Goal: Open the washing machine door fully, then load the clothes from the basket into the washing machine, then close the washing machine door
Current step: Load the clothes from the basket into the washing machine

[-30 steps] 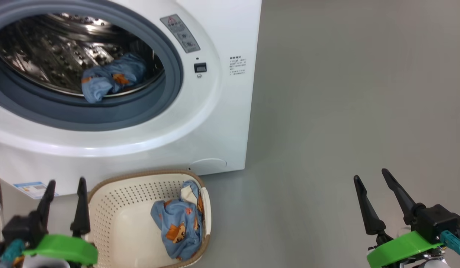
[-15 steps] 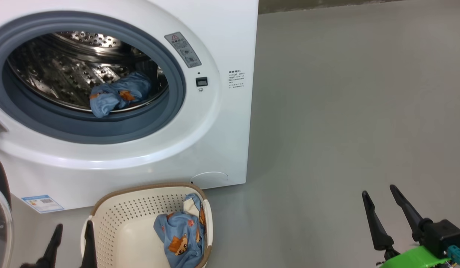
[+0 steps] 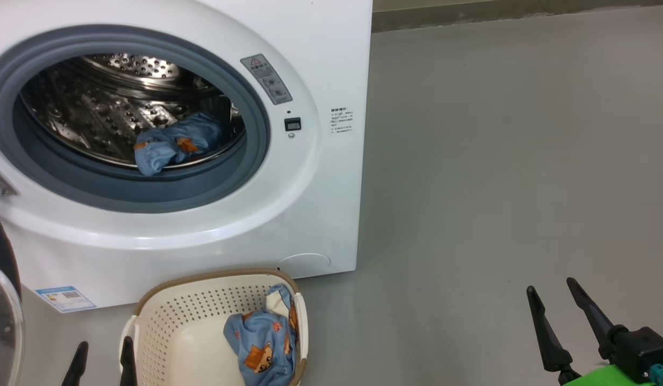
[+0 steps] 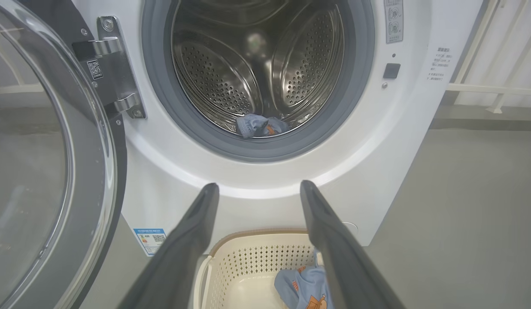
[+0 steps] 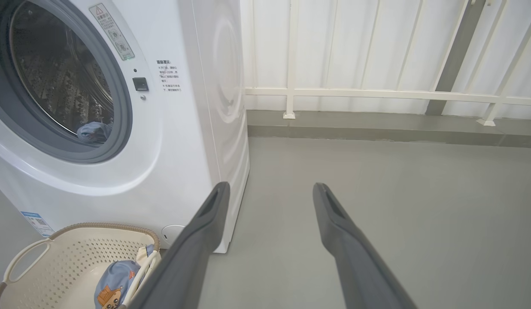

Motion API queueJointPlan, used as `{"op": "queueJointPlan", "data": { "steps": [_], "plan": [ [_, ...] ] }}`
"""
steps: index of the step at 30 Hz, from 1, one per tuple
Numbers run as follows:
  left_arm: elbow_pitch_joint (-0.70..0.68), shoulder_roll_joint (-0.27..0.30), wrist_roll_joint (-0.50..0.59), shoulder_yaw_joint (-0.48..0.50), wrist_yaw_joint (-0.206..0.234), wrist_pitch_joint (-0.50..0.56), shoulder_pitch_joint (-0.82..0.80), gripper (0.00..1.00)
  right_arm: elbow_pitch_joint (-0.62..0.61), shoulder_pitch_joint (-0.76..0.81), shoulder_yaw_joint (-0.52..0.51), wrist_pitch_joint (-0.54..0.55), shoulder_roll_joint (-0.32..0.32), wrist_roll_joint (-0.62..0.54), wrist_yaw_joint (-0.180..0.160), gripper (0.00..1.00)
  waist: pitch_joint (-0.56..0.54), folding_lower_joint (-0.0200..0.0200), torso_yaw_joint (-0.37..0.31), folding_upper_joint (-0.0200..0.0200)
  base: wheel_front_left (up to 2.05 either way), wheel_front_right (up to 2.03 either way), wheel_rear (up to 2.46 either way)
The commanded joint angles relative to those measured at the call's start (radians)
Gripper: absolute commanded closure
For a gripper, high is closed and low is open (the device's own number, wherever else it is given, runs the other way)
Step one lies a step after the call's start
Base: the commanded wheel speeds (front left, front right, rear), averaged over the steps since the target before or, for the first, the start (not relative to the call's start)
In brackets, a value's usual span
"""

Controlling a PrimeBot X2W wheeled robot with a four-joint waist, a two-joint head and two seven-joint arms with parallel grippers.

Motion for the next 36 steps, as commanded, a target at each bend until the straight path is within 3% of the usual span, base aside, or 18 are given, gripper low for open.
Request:
{"op": "queueJointPlan", "data": {
  "steps": [1, 22, 28, 36],
  "plan": [
    [-0.037, 0.008, 0.006, 0.035, 0.005, -0.006, -0.005, 0.0, -0.027, -0.01, 0.011, -0.008, -0.022, -0.003, 0.004, 0.0, 0.0, 0.0, 0.0, 0.0, 0.0, 0.0, 0.0],
    [-0.029, 0.0, 0.01, 0.024, 0.01, -0.006, -0.012, 0.0, -0.034, -0.01, 0.009, -0.008, -0.03, -0.004, 0.004, 0.0, 0.008, 0.0, 0.008, 0.0, 0.0, 0.0, 0.0],
    [0.036, 0.011, 0.002, 0.001, 0.003, -0.006, -0.066, 0.0, -0.04, -0.037, 0.004, -0.008, -0.019, -0.008, 0.004, 0.0, 0.052, 0.0, 0.011, 0.0, 0.0, 0.0, 0.0],
    [0.239, 0.063, -0.052, -0.063, -0.002, -0.006, -0.255, 0.0, -0.058, -0.129, 0.004, -0.008, 0.01, -0.021, 0.004, 0.0, 0.181, 0.0, 0.006, 0.0, 0.0, 0.0, 0.0]
  ]
}}
